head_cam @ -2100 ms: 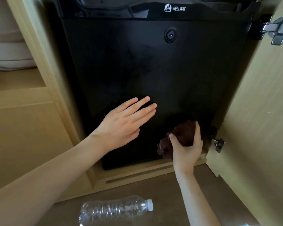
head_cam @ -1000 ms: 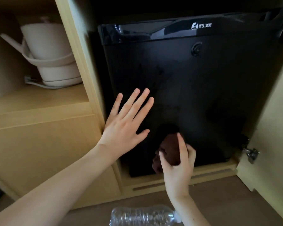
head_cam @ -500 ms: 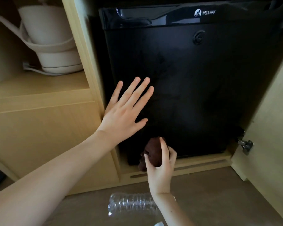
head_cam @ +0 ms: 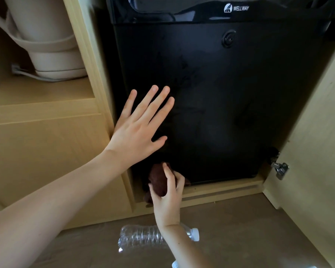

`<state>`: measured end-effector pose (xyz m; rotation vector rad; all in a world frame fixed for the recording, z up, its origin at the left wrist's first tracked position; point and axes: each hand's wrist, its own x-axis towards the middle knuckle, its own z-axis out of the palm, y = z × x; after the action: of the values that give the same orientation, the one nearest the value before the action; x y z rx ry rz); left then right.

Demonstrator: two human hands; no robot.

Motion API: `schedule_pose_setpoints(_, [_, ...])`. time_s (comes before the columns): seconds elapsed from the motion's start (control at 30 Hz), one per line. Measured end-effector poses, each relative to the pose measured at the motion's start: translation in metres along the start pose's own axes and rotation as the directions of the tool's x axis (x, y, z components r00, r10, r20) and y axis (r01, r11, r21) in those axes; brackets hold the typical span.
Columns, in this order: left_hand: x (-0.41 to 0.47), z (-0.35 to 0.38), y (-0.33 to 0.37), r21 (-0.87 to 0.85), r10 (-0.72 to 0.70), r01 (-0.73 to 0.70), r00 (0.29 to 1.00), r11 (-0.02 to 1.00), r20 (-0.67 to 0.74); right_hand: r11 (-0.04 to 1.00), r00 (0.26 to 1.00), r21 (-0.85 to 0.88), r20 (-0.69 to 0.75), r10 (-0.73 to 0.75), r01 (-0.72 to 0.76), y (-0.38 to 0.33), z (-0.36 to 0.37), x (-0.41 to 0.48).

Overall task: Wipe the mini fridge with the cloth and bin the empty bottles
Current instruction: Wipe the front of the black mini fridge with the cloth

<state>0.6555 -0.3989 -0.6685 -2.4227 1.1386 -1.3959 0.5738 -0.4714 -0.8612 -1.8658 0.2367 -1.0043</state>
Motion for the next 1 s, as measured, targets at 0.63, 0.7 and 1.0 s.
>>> schedule_pose_setpoints(0.63, [0.0, 0.016, 0.001, 0.024, -0.003, 0.005, 0.995, 1.0, -0.098, 0.991, 0.98, -0.099, -0.186, 0.072, -0.091, 0.103, -0.138, 0.083])
schedule_pose_setpoints(0.7, [-0.001, 0.019, 0.0, 0.045, 0.008, -0.003, 0.992, 0.999, -0.128, 0.99, 0.981, -0.108, -0.181, 0.073, -0.094, 0.111, -0.149, 0.088])
schedule_pose_setpoints(1.0, [-0.001, 0.014, 0.0, 0.034, -0.006, 0.01, 0.995, 0.999, -0.104, 0.987, 0.945, -0.072, -0.307, 0.117, -0.145, 0.09, -0.165, 0.094])
